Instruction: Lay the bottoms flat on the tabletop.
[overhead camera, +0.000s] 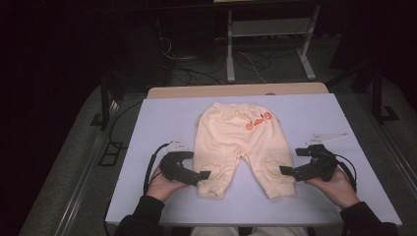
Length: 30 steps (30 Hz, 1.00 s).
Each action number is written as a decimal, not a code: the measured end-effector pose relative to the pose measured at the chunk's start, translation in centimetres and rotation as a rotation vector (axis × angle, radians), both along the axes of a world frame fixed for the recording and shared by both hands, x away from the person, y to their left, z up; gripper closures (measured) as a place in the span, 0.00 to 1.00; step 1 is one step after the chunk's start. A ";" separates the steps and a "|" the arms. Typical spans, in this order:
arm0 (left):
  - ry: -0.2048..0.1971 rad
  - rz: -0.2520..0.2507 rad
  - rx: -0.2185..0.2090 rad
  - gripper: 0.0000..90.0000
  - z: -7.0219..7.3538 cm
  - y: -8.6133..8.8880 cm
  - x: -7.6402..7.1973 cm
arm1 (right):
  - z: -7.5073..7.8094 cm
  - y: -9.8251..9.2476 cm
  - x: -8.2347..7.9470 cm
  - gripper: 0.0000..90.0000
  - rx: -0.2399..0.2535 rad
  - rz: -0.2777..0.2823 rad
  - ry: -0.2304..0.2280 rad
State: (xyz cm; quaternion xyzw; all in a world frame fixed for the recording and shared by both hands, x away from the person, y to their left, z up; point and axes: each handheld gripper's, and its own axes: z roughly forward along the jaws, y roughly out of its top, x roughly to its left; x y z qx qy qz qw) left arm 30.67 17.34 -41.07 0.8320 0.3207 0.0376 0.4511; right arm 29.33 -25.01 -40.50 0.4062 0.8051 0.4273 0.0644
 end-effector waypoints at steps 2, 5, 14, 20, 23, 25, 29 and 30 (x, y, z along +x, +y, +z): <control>-0.004 0.009 -0.011 0.00 0.0 0.4 -0.2 | -0.1 -0.4 -0.2 0.00 0.008 -0.003 -0.004; -0.010 0.015 -0.021 0.00 -0.1 1.1 -0.5 | -0.4 -0.8 -0.5 0.00 0.013 -0.012 0.000; -0.039 0.030 -0.060 0.00 -0.5 2.6 -1.5 | -1.3 -1.8 -1.4 0.00 0.034 -0.036 -0.044; -0.078 0.048 -0.086 0.00 -0.7 3.7 -2.1 | -2.0 -2.2 -1.9 0.00 0.030 -0.039 -0.061; -0.116 0.049 -0.092 0.00 -0.9 4.3 -2.3 | -2.3 -2.6 -2.0 0.00 0.034 -0.047 -0.057; -0.115 0.059 -0.100 0.00 -1.1 4.6 -2.3 | -2.4 -2.9 -2.1 0.00 0.037 -0.051 -0.060; -0.108 0.071 -0.084 0.00 -1.3 4.7 -2.3 | -2.6 -3.3 -2.3 0.00 0.019 -0.057 -0.065; -0.106 0.068 -0.077 0.00 -1.3 4.6 -2.4 | -2.6 -3.3 -2.3 0.00 0.016 -0.057 -0.067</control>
